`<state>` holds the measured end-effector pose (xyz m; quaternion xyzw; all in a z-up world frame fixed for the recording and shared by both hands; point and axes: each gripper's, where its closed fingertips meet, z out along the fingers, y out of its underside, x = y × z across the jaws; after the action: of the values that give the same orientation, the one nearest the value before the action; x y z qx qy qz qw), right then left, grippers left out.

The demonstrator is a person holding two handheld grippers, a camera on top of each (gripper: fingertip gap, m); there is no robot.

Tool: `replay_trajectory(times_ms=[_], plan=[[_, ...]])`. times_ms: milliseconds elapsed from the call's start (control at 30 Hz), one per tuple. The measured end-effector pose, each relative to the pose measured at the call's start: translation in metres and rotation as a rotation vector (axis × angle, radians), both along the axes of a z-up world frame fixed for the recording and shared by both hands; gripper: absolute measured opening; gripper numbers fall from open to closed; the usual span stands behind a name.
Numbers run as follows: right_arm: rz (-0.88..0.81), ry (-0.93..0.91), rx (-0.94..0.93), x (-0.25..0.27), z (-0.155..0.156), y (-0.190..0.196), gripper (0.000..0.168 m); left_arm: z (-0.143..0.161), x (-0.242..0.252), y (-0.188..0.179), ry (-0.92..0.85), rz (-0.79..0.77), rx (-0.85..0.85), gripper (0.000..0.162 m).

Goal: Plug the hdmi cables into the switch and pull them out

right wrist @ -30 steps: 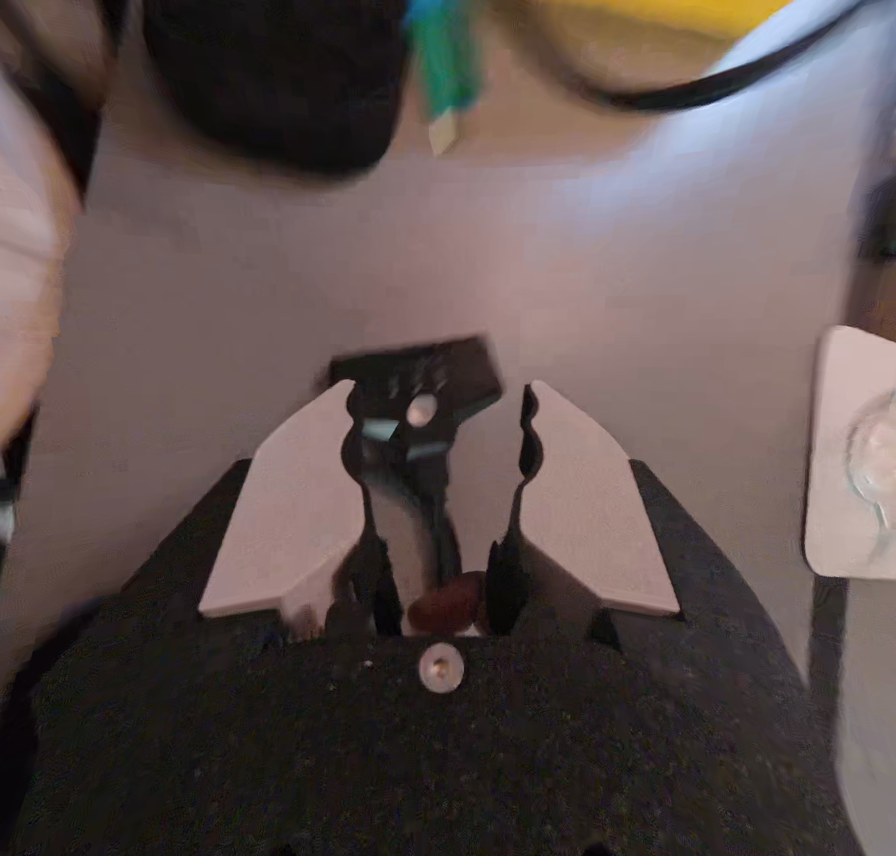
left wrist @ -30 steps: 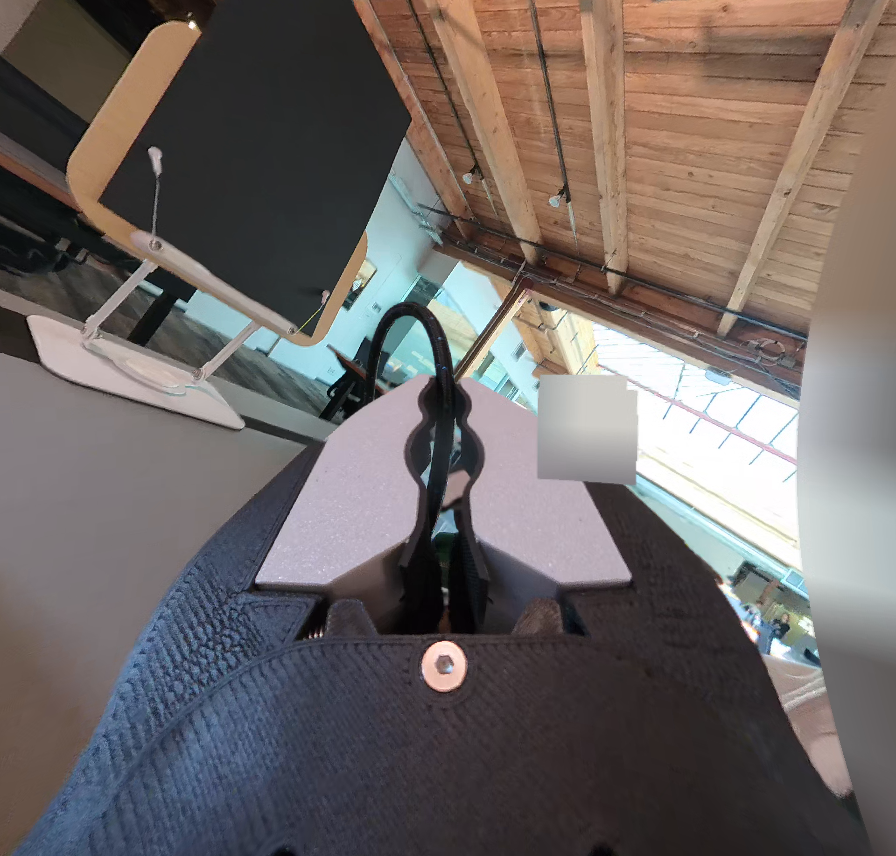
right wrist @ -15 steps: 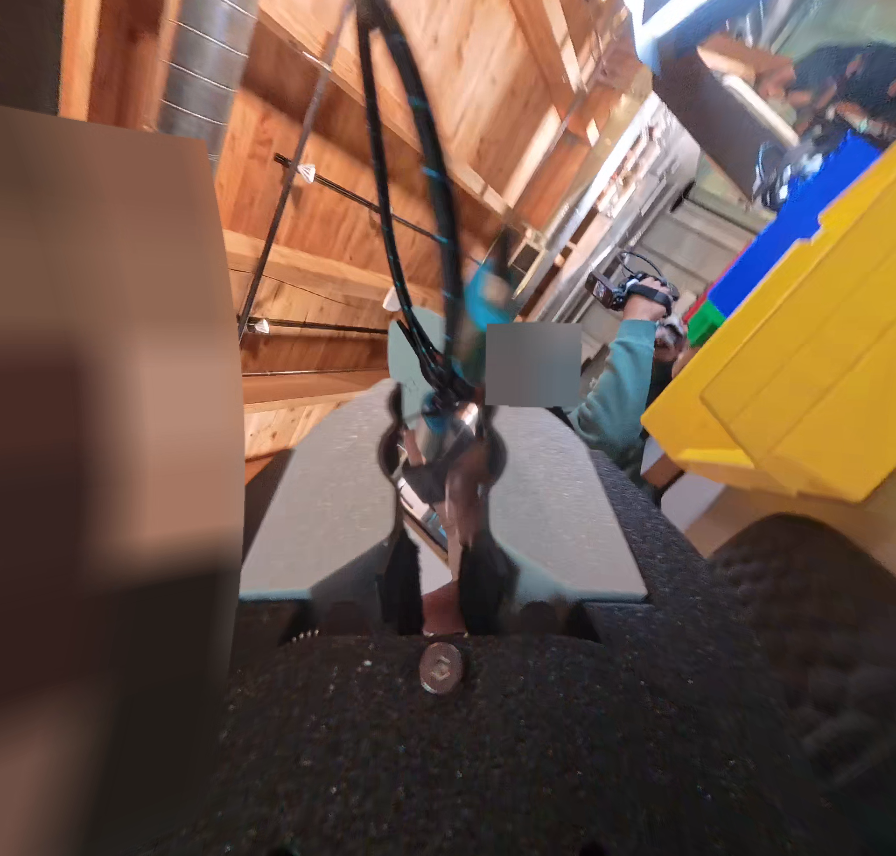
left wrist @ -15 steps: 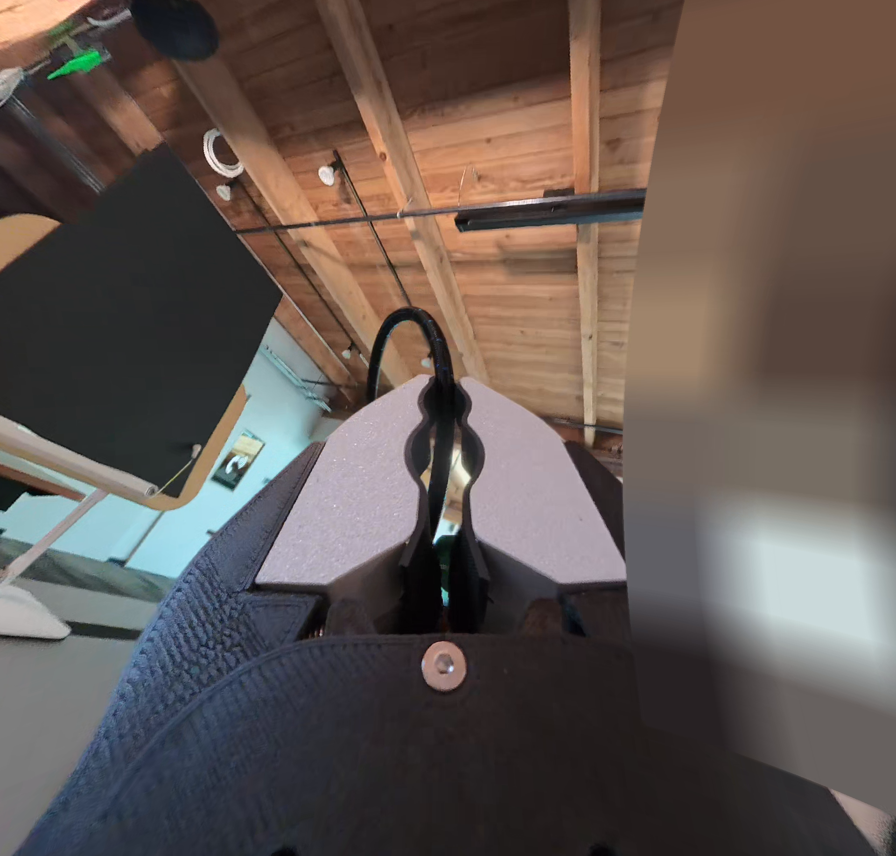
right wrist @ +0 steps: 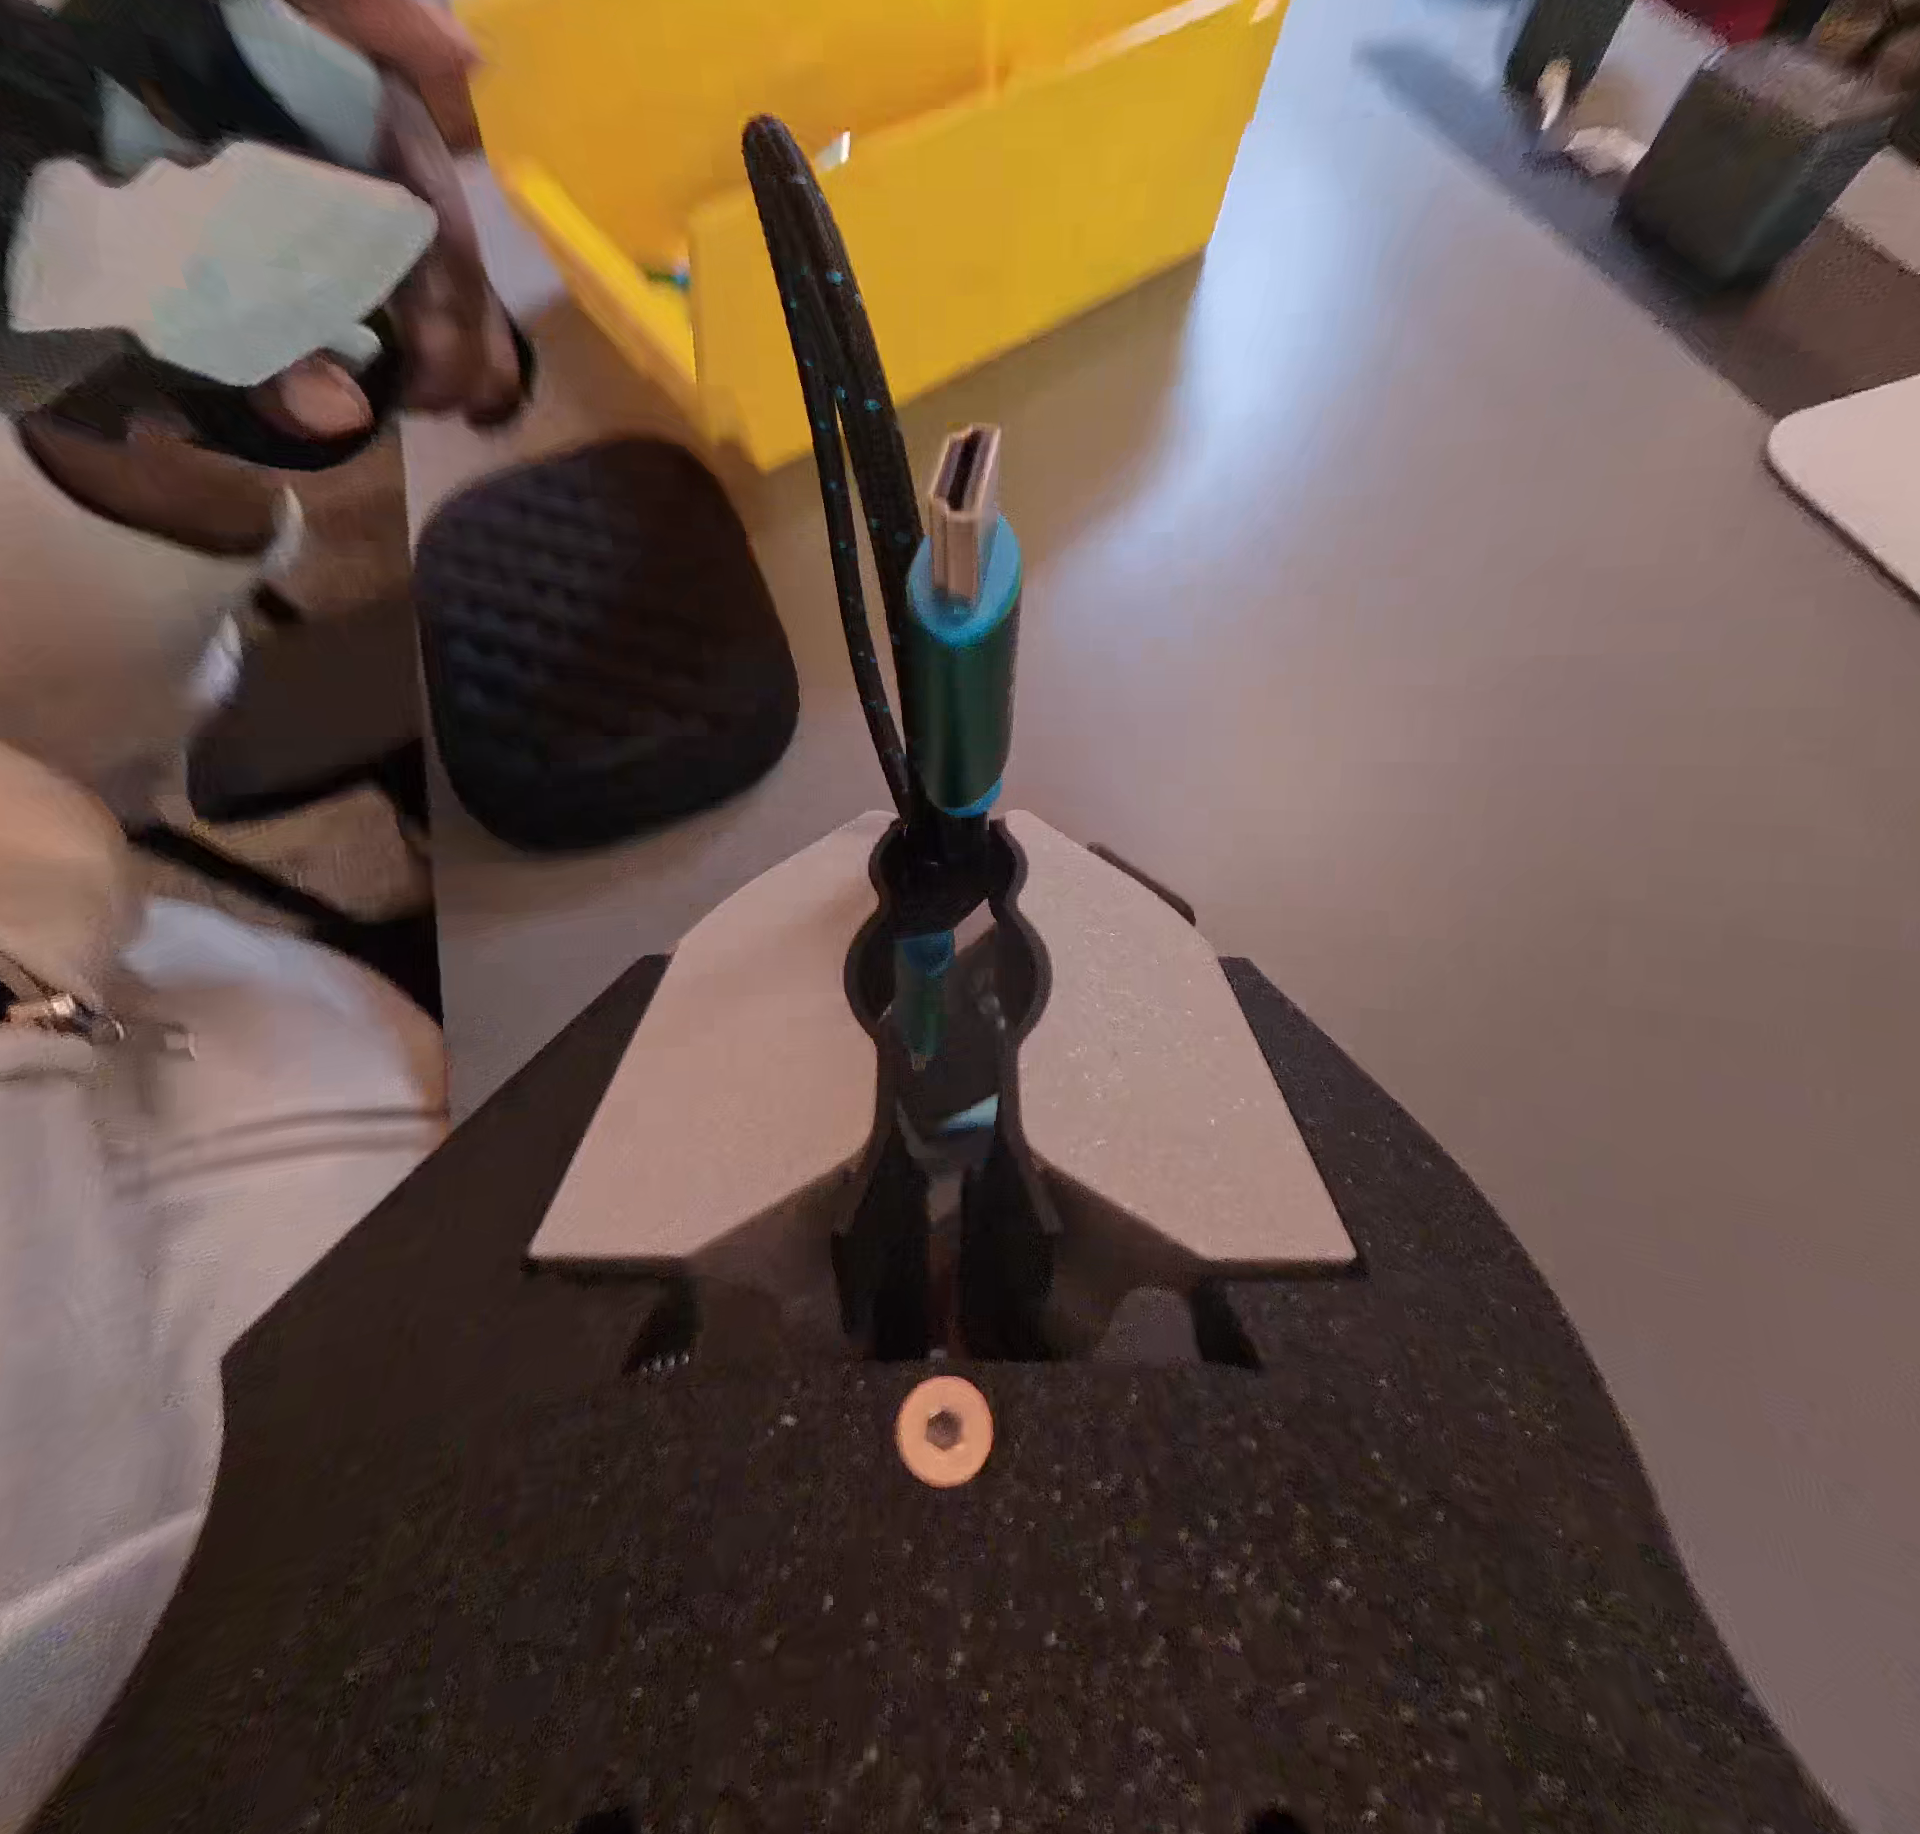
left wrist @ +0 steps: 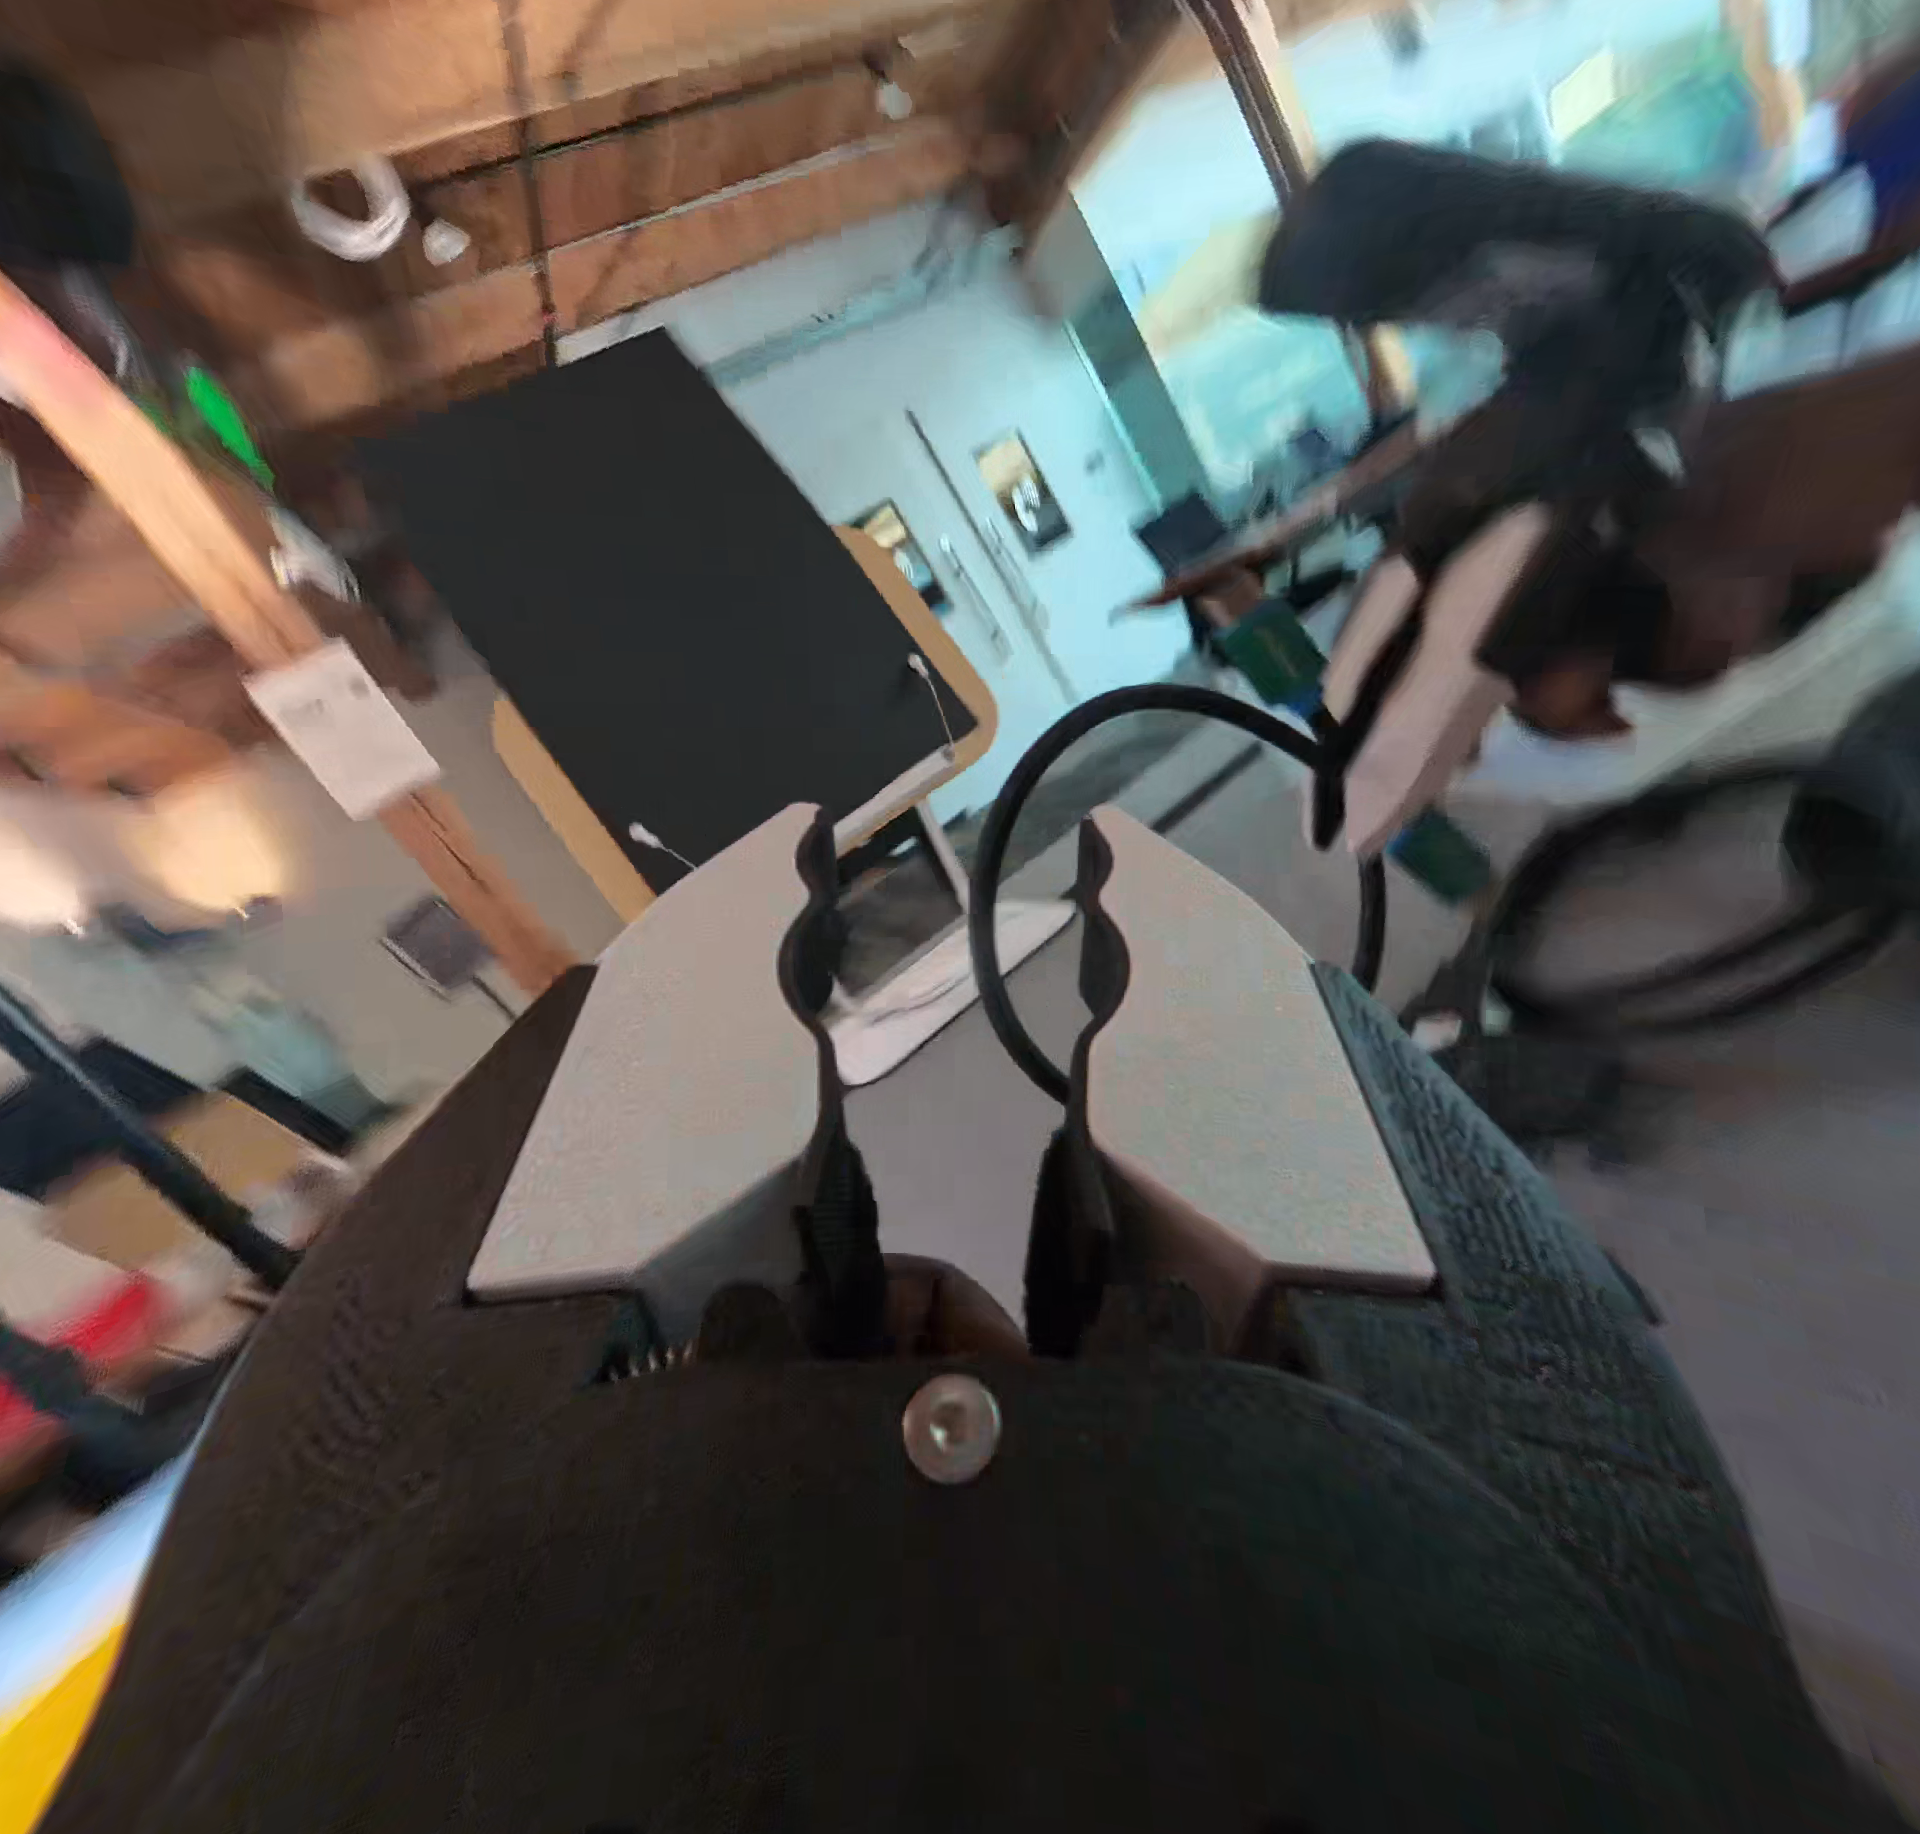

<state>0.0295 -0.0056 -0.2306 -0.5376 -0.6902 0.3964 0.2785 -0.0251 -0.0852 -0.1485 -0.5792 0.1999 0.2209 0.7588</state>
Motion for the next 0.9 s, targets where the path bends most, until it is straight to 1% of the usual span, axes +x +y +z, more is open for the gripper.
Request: replay_trajectory(times_ms=[100, 167, 233, 333, 367, 400, 467, 567, 667, 733, 800, 833, 867, 900], plan=[[0.111, -0.132, 0.028, 0.001, -0.013, -0.014, 0.015, -0.031, 0.036, 0.022, 0.469, 0.075, -0.169, 0.049], [0.183, -0.211, 0.031, 0.001, -0.022, -0.022, 0.015, -0.052, 0.053, 0.035, 0.706, 0.070, -0.213, 0.048], [0.232, -0.290, 0.054, 0.003, -0.032, -0.025, 0.015, -0.071, 0.066, 0.045, 0.814, -0.002, -0.266, 0.045], [0.323, -0.394, 0.065, 0.011, -0.043, -0.033, 0.015, -0.082, 0.072, 0.054, 0.931, -0.032, -0.300, 0.037], [0.351, -0.406, 0.067, 0.012, -0.044, -0.037, 0.015, -0.088, 0.071, 0.057, 0.960, -0.040, -0.332, 0.034], [0.350, -0.412, 0.094, 0.011, -0.045, -0.034, 0.015, -0.094, 0.070, 0.058, 0.962, -0.053, -0.367, 0.025], [0.349, -0.377, 0.079, 0.007, -0.040, -0.032, 0.015, -0.099, 0.065, 0.061, 0.912, -0.038, -0.396, 0.008], [0.369, -0.321, -0.023, 0.004, -0.031, -0.035, 0.015, -0.094, 0.062, 0.061, 0.853, -0.010, -0.354, 0.007], [0.389, -0.357, -0.062, 0.007, -0.039, -0.036, 0.015, -0.101, 0.063, 0.060, 0.879, -0.011, -0.360, 0.009], [0.405, -0.392, -0.074, 0.008, -0.045, -0.037, 0.015, -0.106, 0.063, 0.059, 0.910, -0.019, -0.356, 0.037], [0.438, -0.421, -0.095, 0.011, -0.046, -0.042, 0.014, -0.108, 0.064, 0.059, 0.923, -0.034, -0.362, 0.050], [0.447, -0.431, -0.090, 0.010, -0.047, -0.043, 0.015, -0.109, 0.064, 0.060, 0.931, -0.043, -0.370, 0.051], [0.457, -0.431, -0.086, 0.009, -0.046, -0.045, 0.015, -0.110, 0.064, 0.062, 0.936, -0.046, -0.379, 0.047], [0.462, -0.418, -0.082, 0.006, -0.043, -0.046, 0.015, -0.113, 0.061, 0.064, 0.937, -0.044, -0.405, 0.038]])
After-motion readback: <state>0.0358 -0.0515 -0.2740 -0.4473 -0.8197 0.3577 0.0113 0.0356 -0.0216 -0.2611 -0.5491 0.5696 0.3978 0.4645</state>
